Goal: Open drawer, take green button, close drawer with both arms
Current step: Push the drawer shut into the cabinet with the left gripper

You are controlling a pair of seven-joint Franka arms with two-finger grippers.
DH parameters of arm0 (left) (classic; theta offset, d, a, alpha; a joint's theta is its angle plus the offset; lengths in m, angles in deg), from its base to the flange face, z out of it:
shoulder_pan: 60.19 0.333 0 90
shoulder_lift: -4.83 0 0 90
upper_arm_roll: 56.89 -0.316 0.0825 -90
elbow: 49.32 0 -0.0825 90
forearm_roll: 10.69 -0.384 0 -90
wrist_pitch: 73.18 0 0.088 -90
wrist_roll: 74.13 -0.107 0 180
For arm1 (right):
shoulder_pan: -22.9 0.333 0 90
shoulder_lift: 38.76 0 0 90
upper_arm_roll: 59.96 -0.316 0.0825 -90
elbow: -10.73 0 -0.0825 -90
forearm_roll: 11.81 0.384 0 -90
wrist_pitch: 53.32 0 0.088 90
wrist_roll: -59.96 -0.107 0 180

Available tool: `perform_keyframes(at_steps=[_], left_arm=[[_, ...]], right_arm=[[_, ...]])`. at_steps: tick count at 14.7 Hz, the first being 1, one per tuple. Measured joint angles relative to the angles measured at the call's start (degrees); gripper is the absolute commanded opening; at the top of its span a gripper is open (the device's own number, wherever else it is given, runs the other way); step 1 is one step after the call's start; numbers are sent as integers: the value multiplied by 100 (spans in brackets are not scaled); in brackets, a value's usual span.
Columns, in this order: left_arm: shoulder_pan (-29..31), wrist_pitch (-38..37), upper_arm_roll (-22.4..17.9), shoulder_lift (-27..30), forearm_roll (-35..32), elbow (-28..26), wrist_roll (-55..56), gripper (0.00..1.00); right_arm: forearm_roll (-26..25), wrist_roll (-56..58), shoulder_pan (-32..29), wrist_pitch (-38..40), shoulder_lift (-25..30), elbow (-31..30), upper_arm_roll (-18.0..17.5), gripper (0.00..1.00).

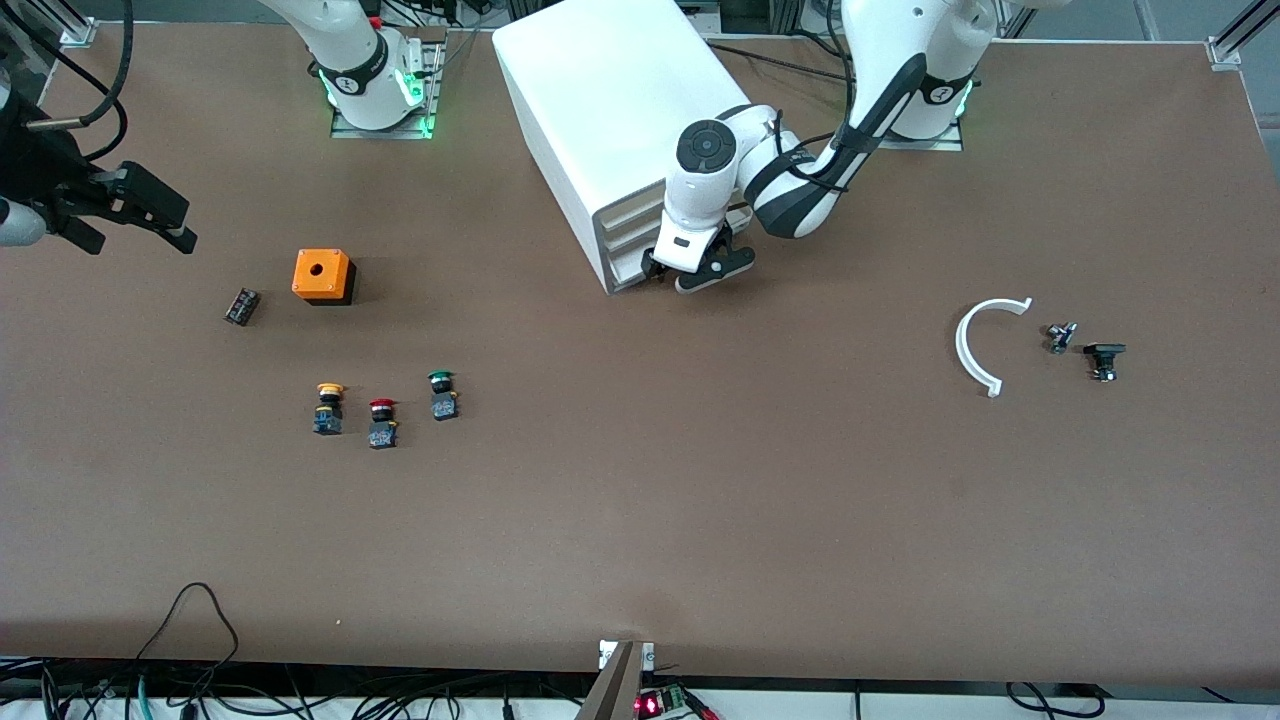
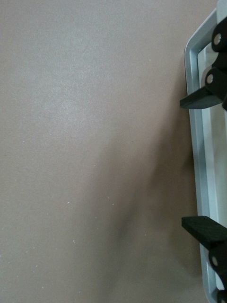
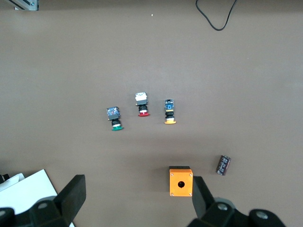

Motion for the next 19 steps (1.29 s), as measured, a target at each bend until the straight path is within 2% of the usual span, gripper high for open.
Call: perform_keyframes(at_steps=[3,8,19], left_arm=[[97,-1,115,0,4,0,7,99],[651,-9,647,0,4,2,-1,99],[713,-49,783,-72,281,5,-27,99]], right_arm=[[-20,6,13,15,-23,0,-6,99],[-88,6,-9,14,-56,34,23,99],[-132,6,-16,10,-81,99,22,99]])
